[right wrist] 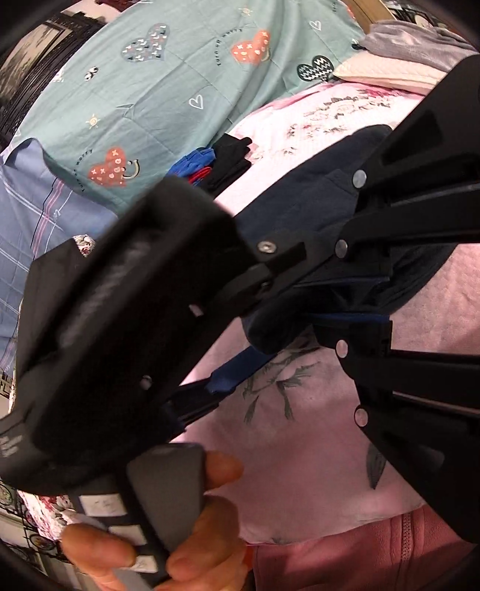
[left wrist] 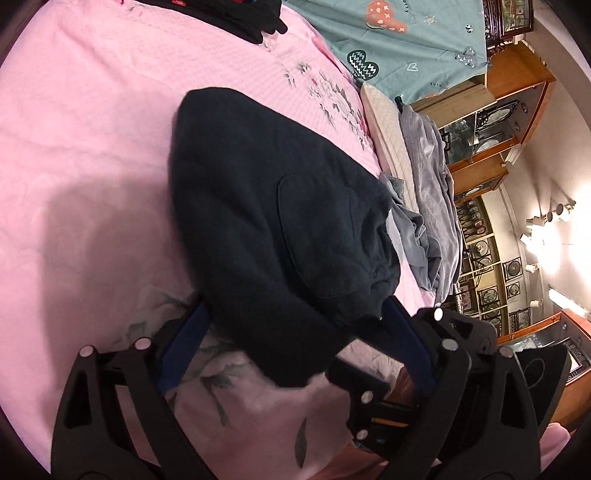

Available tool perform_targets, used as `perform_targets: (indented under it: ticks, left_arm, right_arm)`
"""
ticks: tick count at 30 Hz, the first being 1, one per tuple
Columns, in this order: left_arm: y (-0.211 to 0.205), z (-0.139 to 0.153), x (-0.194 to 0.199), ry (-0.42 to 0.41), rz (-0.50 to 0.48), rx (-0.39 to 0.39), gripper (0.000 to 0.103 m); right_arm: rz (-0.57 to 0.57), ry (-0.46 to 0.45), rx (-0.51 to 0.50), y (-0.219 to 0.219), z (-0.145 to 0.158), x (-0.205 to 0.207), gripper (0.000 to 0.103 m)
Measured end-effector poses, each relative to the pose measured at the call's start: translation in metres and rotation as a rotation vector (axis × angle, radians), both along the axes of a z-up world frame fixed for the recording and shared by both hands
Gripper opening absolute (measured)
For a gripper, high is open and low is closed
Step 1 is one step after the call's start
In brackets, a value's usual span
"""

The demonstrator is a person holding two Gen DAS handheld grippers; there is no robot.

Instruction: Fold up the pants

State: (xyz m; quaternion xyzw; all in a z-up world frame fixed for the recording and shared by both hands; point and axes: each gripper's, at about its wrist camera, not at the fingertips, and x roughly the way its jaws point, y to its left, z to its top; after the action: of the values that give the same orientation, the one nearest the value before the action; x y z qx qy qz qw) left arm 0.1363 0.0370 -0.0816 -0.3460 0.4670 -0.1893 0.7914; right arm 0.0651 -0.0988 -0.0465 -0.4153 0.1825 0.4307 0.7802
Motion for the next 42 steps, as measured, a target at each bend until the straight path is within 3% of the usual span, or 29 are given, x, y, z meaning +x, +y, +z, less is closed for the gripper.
perform_targets:
  ticks: [4, 8, 10, 11, 13, 14, 16, 19, 21, 23, 28, 31, 34, 42]
  left_arm:
    - [-0.009, 0.002, 0.006, -0.016, 0.005, 0.063, 0.084]
    - [-0.013, 0.004, 0.007, -0.031, 0.004, 0.103, 0.084]
    - [-0.014, 0.004, 0.006, -0.039, 0.007, 0.109, 0.084]
    - [-0.014, 0.003, 0.005, -0.042, 0.009, 0.108, 0.084]
    - [-0.013, 0.003, 0.004, -0.053, 0.012, 0.109, 0.084]
    - [-0.014, 0.002, 0.003, -0.059, 0.013, 0.11, 0.084]
    - [-0.014, 0.002, 0.002, -0.071, 0.009, 0.117, 0.084]
    - [-0.013, 0.001, 0.0, -0.085, 0.003, 0.105, 0.085]
    - [-0.011, 0.0, 0.0, -0.079, 0.0, 0.084, 0.085]
    - [-0.009, 0.0, 0.0, -0.074, -0.009, 0.058, 0.085]
    - [-0.002, 0.0, -0.003, -0.073, -0.024, -0.021, 0.084]
    - [0.003, 0.001, -0.005, -0.074, -0.026, -0.058, 0.084]
    - [0.007, -0.002, -0.006, -0.057, -0.017, -0.082, 0.086]
    - [0.009, -0.004, -0.001, -0.035, 0.003, -0.099, 0.084]
  right_arm:
    - [0.011, 0.035, 0.009, -0.016, 0.003, -0.003, 0.017]
    - [-0.002, 0.128, 0.063, -0.051, 0.019, 0.007, 0.038]
    - [-0.041, 0.2, 0.145, -0.075, 0.034, 0.022, 0.047]
    - [-0.086, 0.241, 0.206, -0.088, 0.044, 0.035, 0.053]
    - [-0.189, 0.297, 0.319, -0.112, 0.06, 0.059, 0.055]
    - [-0.256, 0.33, 0.373, -0.124, 0.066, 0.076, 0.063]
    - [-0.415, 0.45, 0.501, -0.154, 0.074, 0.117, 0.074]
    - [-0.613, 0.739, 0.654, -0.197, 0.061, 0.175, 0.076]
    - [-0.651, 0.895, 0.687, -0.208, 0.046, 0.192, 0.076]
    - [-0.679, 0.993, 0.685, -0.212, 0.031, 0.199, 0.076]
    - [-0.716, 1.029, 0.566, -0.193, 0.009, 0.21, 0.076]
    - [-0.692, 1.148, 0.526, -0.186, -0.011, 0.211, 0.077]
    - [-0.651, 1.178, 0.505, -0.179, -0.013, 0.209, 0.077]
    - [-0.596, 1.316, 0.551, -0.186, -0.017, 0.216, 0.079]
